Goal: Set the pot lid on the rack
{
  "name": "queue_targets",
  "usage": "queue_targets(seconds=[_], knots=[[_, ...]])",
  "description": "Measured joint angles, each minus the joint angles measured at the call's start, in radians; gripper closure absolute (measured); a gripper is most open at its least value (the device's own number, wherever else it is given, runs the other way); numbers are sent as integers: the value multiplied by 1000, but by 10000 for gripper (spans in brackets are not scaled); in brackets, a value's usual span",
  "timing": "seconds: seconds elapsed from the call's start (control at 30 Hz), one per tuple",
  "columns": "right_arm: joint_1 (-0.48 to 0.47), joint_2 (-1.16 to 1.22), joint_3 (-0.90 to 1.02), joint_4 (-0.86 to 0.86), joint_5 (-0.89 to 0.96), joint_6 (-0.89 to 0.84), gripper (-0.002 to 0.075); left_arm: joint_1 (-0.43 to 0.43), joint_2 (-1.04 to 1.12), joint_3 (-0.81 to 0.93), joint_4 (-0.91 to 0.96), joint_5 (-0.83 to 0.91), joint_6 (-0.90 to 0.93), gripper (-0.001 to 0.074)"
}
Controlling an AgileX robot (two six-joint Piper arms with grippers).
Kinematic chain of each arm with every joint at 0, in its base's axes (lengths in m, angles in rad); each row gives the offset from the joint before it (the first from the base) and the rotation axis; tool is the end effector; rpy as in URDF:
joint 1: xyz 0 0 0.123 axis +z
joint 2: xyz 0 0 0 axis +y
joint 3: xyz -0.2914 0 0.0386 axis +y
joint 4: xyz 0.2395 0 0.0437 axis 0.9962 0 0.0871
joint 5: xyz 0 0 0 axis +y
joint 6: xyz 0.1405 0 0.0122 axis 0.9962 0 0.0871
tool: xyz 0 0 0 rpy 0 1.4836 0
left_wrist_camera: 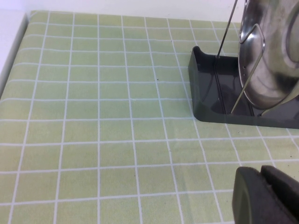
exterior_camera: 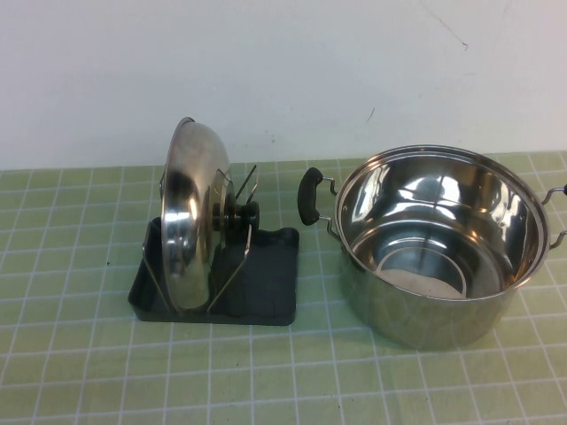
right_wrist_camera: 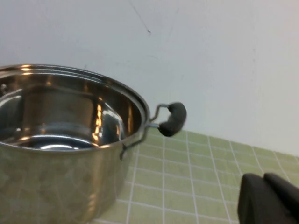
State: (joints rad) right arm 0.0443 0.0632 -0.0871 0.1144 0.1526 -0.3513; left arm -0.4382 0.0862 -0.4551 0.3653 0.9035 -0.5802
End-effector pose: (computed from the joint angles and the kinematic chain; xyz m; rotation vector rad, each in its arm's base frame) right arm 0.0907 0.0065 0.2235 -0.2404 1.5950 -0.1360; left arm 0.0571 0.0170 0.2591 -0.0947 1.9721 -0.2315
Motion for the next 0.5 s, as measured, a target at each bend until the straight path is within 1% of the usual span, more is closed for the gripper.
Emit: queue_targets(seconds=[0.1, 0.17, 0.3, 0.5], knots=[[-54, -62, 64, -3, 28, 41, 727, 0, 0, 0, 0, 0, 0, 734], [-71, -72, 105, -19, 48, 68, 727, 0, 0, 0, 0, 0, 0, 734], [-74, -75, 115, -39, 160, 136, 727, 0, 0, 0, 0, 0, -2, 734], [-74, -76, 113, -143, 189, 151, 727, 0, 0, 0, 0, 0, -4, 735]])
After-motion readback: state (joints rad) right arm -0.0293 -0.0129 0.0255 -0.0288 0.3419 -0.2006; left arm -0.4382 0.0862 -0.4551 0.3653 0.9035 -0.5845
